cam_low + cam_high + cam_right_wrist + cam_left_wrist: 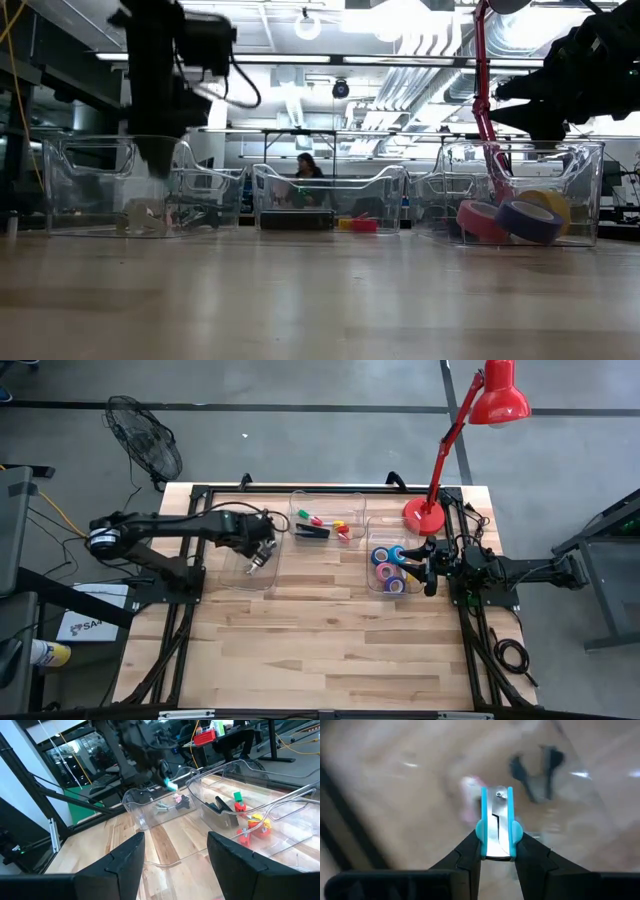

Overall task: Pick and place Stapler, Stapler remover, tape
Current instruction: Put the light blue staple remover into the bottom left transparent bin

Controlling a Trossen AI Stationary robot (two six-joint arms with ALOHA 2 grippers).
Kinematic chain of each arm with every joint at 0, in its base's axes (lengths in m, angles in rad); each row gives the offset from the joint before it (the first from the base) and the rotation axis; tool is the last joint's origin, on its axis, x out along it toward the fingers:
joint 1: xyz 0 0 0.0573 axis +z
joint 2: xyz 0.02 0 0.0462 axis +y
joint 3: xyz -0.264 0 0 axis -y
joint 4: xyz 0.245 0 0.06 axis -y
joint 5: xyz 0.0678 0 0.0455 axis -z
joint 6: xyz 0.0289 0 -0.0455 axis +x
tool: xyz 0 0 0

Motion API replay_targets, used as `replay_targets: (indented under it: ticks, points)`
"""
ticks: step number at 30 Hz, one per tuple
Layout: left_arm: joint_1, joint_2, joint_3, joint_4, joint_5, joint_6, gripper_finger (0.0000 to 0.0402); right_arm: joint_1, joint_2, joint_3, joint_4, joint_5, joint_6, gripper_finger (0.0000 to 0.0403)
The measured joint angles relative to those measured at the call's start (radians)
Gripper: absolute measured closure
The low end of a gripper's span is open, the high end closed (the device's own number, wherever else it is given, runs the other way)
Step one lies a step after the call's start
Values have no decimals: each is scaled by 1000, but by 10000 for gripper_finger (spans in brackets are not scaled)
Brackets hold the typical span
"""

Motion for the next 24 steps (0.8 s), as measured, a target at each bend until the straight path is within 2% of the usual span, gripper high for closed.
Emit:
replay_targets:
  ticks: [5,7,12,18,21,24]
  points:
    - [51,0,-117,213,198,-4,313,0,0,0,0,0,0,196]
    - [56,0,-135,271,241,-22,313,0,0,0,0,0,0,196]
    - [53,0,-142,326,268,-58,312,0,0,0,0,0,0,196]
    - [53,13,-142,309,334,-96,309,0,0,0,0,0,0,196]
    - [53,23,-142,338,342,-113,290,0,0,0,0,0,0,196]
    - [53,23,-143,353,345,-110,253,0,0,0,0,0,0,196]
